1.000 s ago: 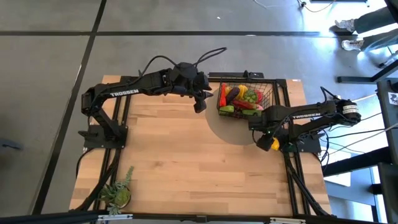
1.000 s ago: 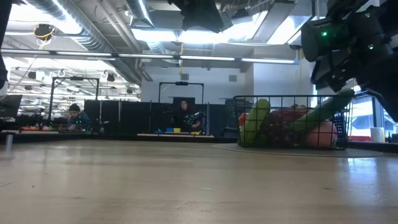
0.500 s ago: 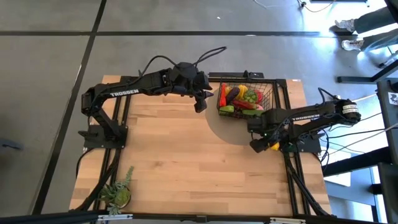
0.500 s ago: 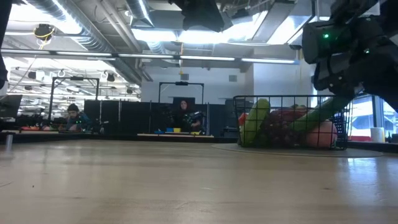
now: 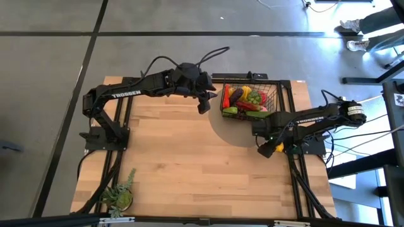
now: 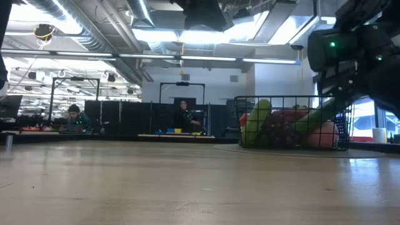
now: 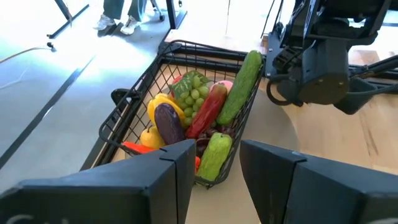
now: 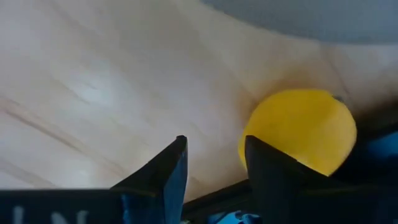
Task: Build produce basket
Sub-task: Put the yellow lemon into the black wire basket
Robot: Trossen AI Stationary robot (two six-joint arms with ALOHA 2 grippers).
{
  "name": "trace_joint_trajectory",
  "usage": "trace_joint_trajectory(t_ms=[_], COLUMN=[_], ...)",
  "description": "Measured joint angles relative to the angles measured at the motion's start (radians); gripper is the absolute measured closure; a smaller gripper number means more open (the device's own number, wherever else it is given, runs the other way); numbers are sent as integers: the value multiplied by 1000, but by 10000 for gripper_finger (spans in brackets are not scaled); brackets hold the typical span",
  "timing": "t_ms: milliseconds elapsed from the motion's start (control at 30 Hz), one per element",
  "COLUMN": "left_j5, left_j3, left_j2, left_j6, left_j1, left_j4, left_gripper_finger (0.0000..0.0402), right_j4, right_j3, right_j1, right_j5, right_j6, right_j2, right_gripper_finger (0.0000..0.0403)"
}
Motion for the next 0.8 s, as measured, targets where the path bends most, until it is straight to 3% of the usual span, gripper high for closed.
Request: trace_joint_trajectory(t_ms=[233,433,800], left_j5=[0,0,0], left_j3=[0,0,0], left_j2=[0,0,0], left_j6=[-1,-2,-4], left_j1=[0,0,0], left_j4=[19,19,19], left_gripper_finger=[287,287,287], right_j4=[-55,-72,-73], right_j3=[45,45,45], right_j1=[0,0,0], right_j5=[87,190,182], right_j6=[11,121,103], right_j2=[0,0,0], right_gripper_finger=[250,250,250])
